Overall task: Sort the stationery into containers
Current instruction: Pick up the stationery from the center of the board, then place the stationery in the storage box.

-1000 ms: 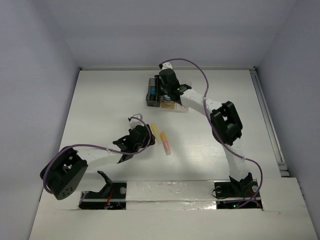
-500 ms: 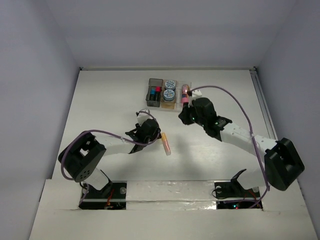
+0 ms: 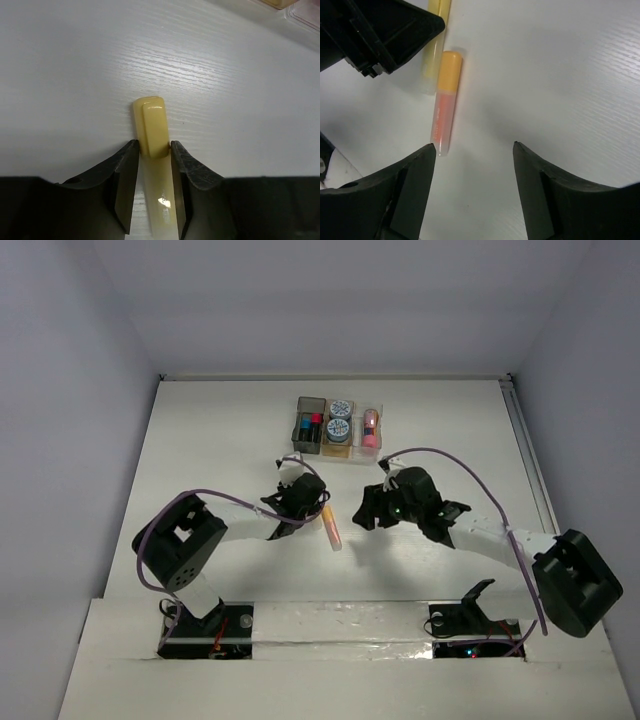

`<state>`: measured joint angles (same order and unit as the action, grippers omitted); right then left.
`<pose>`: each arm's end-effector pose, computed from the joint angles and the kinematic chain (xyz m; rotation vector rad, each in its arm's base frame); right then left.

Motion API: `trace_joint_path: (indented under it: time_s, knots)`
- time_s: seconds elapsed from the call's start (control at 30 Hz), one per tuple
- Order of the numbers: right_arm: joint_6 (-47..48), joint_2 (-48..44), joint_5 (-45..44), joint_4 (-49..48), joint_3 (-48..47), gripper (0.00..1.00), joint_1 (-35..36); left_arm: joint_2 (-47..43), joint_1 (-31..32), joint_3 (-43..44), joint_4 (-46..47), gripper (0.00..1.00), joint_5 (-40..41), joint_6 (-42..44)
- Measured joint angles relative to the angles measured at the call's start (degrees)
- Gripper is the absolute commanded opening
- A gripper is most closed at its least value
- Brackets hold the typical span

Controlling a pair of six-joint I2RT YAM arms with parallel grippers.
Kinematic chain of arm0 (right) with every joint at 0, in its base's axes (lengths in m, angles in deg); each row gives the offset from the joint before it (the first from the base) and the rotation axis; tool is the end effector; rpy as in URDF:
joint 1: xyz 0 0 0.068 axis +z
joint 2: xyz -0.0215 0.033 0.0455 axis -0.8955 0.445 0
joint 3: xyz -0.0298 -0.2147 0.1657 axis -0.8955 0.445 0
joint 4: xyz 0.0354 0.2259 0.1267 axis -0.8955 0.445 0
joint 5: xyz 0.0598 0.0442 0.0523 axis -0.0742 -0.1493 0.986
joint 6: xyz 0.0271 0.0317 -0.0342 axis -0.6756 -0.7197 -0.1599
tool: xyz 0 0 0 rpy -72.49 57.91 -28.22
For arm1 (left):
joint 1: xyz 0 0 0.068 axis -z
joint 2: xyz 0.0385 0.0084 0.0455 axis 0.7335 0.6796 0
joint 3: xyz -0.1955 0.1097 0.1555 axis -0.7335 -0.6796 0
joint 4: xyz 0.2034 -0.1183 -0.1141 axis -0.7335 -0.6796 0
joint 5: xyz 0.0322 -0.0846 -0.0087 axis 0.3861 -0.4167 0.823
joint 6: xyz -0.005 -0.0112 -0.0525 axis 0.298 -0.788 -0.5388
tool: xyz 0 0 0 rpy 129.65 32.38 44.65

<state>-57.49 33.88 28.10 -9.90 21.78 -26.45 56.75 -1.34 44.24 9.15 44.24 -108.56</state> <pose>0.2008 0.1610 0.1928 -0.3842 2.2769 0.7954 0.2283 -0.2128 0.1518 -0.2397 2.1746 -0.4135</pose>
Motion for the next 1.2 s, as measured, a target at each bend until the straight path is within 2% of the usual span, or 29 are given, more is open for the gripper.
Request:
trace_joint_path:
  time_s: [0.03, 0.13, 0.2, 0.3, 0.47, 0.6, 0.8, 0.83, 0.97, 1.0, 1.03, 1.1, 1.17, 1.2]
  knots:
    - [-0.1, 0.0, 0.7, -0.2, 0.2, 0.74, 0.0, 0.0, 0.1, 0.0, -0.1, 0.28, 0.4, 0.1]
    - [-0.9, 1.0, 1.7, -1.2, 0.2, 0.77, 0.5, 0.7, 0.4, 0.9, -1.5, 0.33, 2.1, 0.4]
    - [-1.2, 2.1, 2.0, -1.7, 0.2, 0.77, 1.0, 1.6, 0.6, 2.0, -2.0, 0.31, 3.2, 0.9]
    - [-1.5, 4.5, 1.6, -1.9, 0.0, 0.76, 2.5, 1.9, 0.6, 2.3, -2.2, 0.00, 4.3, 1.2]
    - [-1.5, 7.4, -1.3, -1.6, -0.9, 0.71, 5.4, 0.5, 0.7, 2.6, -5.0, 0.00, 5.4, 2.4]
    - [-1.4, 7.1, -3.0, -1.8, -0.9, 0.70, 5.8, -3.6, -0.3, 4.1, -9.4, 0.00, 5.4, 4.8]
    - [-1.5, 7.2, -4.4, -3.2, -0.6, 0.69, 6.3, -4.1, -5.8, 18.4, -11.3, 0.00, 4.2, 10.0]
    - [-1.4, 7.1, -4.6, -3.7, -0.3, 0.66, 6.4, -3.3, -7.1, 21.5, -11.6, 0.00, 4.0, 11.1]
    - [-1.2, 6.5, -5.8, -3.8, 0.0, 0.34, 6.5, 3.7, -12.4, 35.1, -10.1, 0.00, 1.9, 15.0]
    - [-1.1, 6.2, -6.1, -3.9, 0.1, 0.14, 6.5, 6.1, -13.3, 38.3, -10.0, 0.00, 1.3, 15.9]
    - [-0.7, 5.8, -6.3, -4.0, 0.3, 0.10, 6.5, 8.3, -14.2, 40.8, -10.0, 0.00, 1.0, 16.9]
    - [-0.7, 5.4, -6.7, -4.0, 0.3, 0.08, 6.5, 12.8, -15.8, 45.5, -10.5, 0.00, -0.1, 18.7]
    - [-0.5, 5.0, -7.2, -4.0, 0.3, 0.11, 6.5, 17.7, -16.6, 50.1, -12.1, 0.00, -1.0, 20.6]
    - [-0.4, 4.8, -7.5, -3.9, 0.4, 0.19, 6.5, 19.8, -16.7, 52.0, -12.7, 0.00, -1.5, 21.4]
